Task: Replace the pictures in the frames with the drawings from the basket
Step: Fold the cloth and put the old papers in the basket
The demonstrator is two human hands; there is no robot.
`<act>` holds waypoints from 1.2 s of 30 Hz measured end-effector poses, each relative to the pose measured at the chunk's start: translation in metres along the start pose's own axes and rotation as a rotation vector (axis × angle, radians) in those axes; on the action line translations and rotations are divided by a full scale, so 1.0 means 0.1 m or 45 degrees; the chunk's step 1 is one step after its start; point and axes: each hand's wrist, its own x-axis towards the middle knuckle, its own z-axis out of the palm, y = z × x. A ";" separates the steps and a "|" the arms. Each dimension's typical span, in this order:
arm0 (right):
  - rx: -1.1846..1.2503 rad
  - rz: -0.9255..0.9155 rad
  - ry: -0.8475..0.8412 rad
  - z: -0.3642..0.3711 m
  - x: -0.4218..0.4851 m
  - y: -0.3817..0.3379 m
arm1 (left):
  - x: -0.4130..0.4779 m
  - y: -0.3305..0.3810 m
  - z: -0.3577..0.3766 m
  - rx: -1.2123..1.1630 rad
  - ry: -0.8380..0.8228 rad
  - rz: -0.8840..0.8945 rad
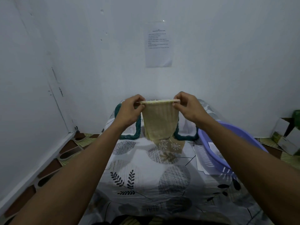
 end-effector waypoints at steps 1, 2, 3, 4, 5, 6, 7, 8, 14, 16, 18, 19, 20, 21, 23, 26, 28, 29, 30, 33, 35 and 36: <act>0.029 -0.022 -0.024 0.00 -0.06 0.04 | -0.05 -0.02 0.02 -0.041 -0.028 0.008; 0.049 -0.014 -0.074 0.02 -0.16 0.11 | -0.14 -0.06 0.07 -0.095 -0.081 -0.009; 0.058 0.016 -0.144 0.05 -0.28 0.22 | -0.28 -0.13 0.13 -0.146 -0.154 -0.043; 0.060 0.068 -0.229 0.08 -0.42 0.35 | -0.44 -0.22 0.20 -0.179 -0.247 -0.086; 0.053 0.129 -0.331 0.13 -0.58 0.49 | -0.63 -0.34 0.28 -0.179 -0.352 -0.129; 0.006 0.174 -0.440 0.18 -0.75 0.64 | -0.81 -0.48 0.36 -0.143 -0.458 -0.155; -0.069 0.191 -0.540 0.23 -0.90 0.77 | -0.99 -0.60 0.44 -0.083 -0.561 -0.153; -0.147 0.194 -0.626 0.28 -1.04 0.89 | -1.15 -0.71 0.51 -0.018 -0.655 -0.136; -0.165 0.243 -0.630 0.34 -1.23 1.12 | -1.34 -0.88 0.65 0.027 -0.641 -0.087; -0.163 0.265 -0.531 0.36 -1.16 1.11 | -1.27 -0.88 0.68 -0.042 -0.553 -0.125; -0.192 0.282 -0.413 0.40 -1.06 1.10 | -1.18 -0.89 0.73 -0.093 -0.441 -0.220; -0.206 0.291 -0.367 0.42 -1.01 1.09 | -1.13 -0.90 0.76 -0.089 -0.383 -0.261; -0.211 0.301 -0.332 0.44 -0.95 1.09 | -1.08 -0.92 0.80 -0.074 -0.333 -0.288; -0.197 0.315 -0.304 0.47 -0.90 1.10 | -1.02 -0.95 0.83 -0.060 -0.291 -0.307; -0.151 0.377 -0.231 0.54 -0.81 1.15 | -0.93 -1.00 0.88 -0.032 -0.221 -0.343; -0.240 0.473 -0.118 0.64 -0.70 1.28 | -0.80 -1.10 0.98 0.011 -0.131 -0.386; -0.269 0.536 -0.068 0.72 -0.66 1.36 | -0.75 -1.16 1.05 0.066 -0.105 -0.395; -0.268 0.559 -0.058 0.76 -0.65 1.41 | -0.75 -1.19 1.09 0.101 -0.101 -0.387; -0.270 0.579 -0.052 0.79 -0.66 1.47 | -0.77 -1.23 1.12 0.134 -0.095 -0.370; -0.324 0.619 -0.019 0.87 -0.73 1.59 | -0.87 -1.33 1.19 0.182 -0.035 -0.311; -0.337 0.624 0.009 0.88 -0.73 1.64 | -0.90 -1.36 1.20 0.168 -0.011 -0.291; -0.343 0.622 0.001 0.88 -0.73 1.64 | -0.90 -1.37 1.19 0.160 -0.023 -0.284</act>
